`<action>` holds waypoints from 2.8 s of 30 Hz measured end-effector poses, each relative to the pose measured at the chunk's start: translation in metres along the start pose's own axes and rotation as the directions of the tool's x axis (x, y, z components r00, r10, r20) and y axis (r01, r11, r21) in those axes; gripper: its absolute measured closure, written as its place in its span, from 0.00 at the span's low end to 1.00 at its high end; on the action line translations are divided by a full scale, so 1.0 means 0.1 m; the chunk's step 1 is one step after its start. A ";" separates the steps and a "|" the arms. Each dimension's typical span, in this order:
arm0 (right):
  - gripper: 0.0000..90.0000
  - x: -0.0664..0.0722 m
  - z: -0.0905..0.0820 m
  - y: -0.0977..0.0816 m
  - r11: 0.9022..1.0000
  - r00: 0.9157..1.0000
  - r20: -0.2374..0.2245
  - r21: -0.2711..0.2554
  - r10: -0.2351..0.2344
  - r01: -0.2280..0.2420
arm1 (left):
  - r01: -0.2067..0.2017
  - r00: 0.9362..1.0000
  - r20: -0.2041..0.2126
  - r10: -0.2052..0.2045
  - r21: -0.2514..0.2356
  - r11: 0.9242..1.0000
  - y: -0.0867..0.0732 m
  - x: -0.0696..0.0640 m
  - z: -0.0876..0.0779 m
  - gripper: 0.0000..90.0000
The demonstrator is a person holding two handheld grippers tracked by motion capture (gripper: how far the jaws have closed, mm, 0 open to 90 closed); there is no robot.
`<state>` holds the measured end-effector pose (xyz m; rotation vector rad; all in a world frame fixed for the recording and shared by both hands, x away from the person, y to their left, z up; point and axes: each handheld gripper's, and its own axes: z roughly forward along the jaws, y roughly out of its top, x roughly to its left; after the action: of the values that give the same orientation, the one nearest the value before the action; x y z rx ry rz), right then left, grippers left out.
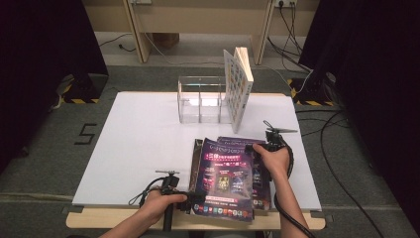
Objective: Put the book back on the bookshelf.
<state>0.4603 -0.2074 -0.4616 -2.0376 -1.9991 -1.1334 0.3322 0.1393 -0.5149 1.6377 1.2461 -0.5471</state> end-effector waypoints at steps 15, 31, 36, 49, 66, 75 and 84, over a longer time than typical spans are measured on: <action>0.83 0.04 -0.09 0.01 0.998 0.991 -0.136 0.057 0.002 0.006 | -0.011 1.000 -0.009 0.011 0.022 1.000 0.00 -0.01 -0.02 0.88; 0.91 0.18 -0.23 0.03 1.000 0.972 -0.234 0.014 -0.004 0.007 | -0.022 1.000 -0.019 0.023 0.041 0.999 0.01 -0.01 -0.03 0.87; 0.89 0.18 -0.21 0.03 1.000 0.974 -0.226 0.018 -0.010 0.015 | -0.020 1.000 -0.019 0.021 0.045 0.999 0.02 -0.01 -0.03 0.87; 0.84 0.12 -0.19 0.05 0.997 0.948 -0.311 0.058 0.065 -0.050 | -0.024 1.000 -0.015 0.024 0.050 0.998 0.02 0.00 -0.04 0.87; 0.92 0.23 -0.17 -0.01 0.997 0.972 -0.233 0.079 0.001 0.018 | -0.057 0.998 0.002 0.057 0.033 0.998 0.03 -0.01 -0.09 0.79; 0.92 0.35 -0.25 -0.07 0.999 0.974 -0.223 0.020 -0.040 0.045 | -0.163 0.984 -0.076 0.159 -0.048 0.985 0.00 -0.04 -0.40 0.51; 0.92 0.57 -0.47 -0.09 0.991 0.974 -0.196 -0.078 -0.118 0.104 | -0.271 0.938 -0.267 0.221 -0.164 0.949 0.05 0.18 -0.69 0.48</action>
<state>0.4250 -0.1829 -0.4008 -1.7768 -2.0220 -1.3846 0.3298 0.2082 -0.4978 1.6938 1.2030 -0.0606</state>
